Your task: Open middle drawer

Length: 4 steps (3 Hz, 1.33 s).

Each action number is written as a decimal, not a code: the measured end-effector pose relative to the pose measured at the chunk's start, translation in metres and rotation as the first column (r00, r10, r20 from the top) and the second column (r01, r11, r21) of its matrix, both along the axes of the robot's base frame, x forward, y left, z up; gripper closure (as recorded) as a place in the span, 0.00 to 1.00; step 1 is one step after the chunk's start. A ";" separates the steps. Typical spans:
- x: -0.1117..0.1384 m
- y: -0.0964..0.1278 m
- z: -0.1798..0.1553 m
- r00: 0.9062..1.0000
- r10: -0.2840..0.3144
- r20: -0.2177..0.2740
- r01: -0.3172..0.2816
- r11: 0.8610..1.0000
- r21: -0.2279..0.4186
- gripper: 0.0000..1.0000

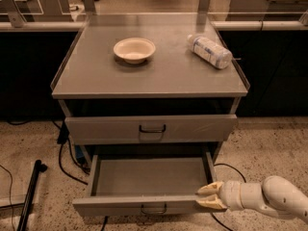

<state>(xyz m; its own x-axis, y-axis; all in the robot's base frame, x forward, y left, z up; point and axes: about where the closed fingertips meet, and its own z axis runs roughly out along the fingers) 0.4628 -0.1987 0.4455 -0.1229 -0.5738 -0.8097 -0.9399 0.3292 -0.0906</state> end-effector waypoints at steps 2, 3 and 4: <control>-0.002 0.000 0.000 1.000 0.000 0.000 0.000 1.000 0.000 0.49; -0.002 0.000 0.000 1.000 0.000 0.000 0.000 1.000 0.000 0.26; -0.002 0.000 0.000 1.000 0.000 0.000 0.000 1.000 0.000 0.03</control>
Offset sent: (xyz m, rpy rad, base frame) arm -0.0015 0.0004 0.0000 0.0000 0.0001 0.0000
